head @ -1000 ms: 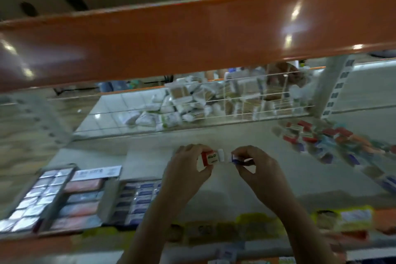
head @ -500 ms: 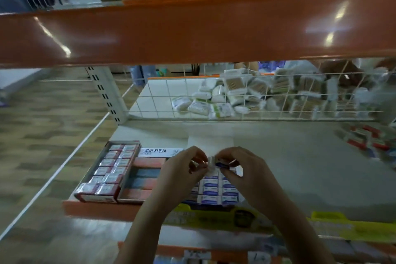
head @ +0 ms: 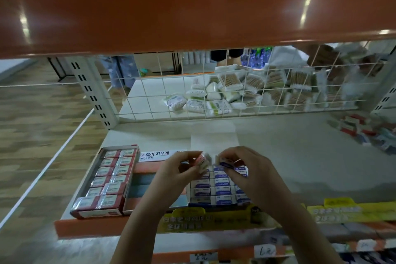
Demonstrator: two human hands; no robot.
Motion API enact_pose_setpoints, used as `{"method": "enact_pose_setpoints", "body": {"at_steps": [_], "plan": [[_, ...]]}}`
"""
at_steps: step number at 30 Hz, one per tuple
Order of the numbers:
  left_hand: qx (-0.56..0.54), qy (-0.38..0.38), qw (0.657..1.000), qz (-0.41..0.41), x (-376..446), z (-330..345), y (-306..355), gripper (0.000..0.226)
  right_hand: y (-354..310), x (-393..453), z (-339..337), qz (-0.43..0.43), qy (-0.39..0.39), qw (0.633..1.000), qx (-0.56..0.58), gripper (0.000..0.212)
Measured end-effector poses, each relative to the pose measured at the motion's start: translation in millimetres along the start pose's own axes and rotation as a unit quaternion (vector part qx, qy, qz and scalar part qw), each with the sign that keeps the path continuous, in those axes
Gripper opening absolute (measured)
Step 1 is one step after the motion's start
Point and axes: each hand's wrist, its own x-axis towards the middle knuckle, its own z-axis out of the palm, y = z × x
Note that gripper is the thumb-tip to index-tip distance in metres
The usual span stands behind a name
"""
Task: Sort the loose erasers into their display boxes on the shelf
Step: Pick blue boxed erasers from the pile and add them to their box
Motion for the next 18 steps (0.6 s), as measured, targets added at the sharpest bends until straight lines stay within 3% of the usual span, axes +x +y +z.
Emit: {"method": "enact_pose_setpoints", "body": {"at_steps": [7, 14, 18], "plan": [[-0.104, 0.0, 0.994, -0.009, 3.7, -12.4, -6.3, 0.016, -8.5, -4.3, 8.9, 0.028, -0.027, 0.999, -0.036, 0.021], [-0.038, 0.003, 0.999, 0.013, 0.1, -25.2, -13.6, 0.008, -9.9, -7.4, 19.8, 0.06, -0.19, 0.977, -0.075, 0.03], [-0.024, -0.003, 1.0, 0.012, -3.5, -35.1, -19.1, 0.009, -11.2, -6.8, 28.9, 0.062, -0.221, 0.968, -0.097, 0.029]]}}
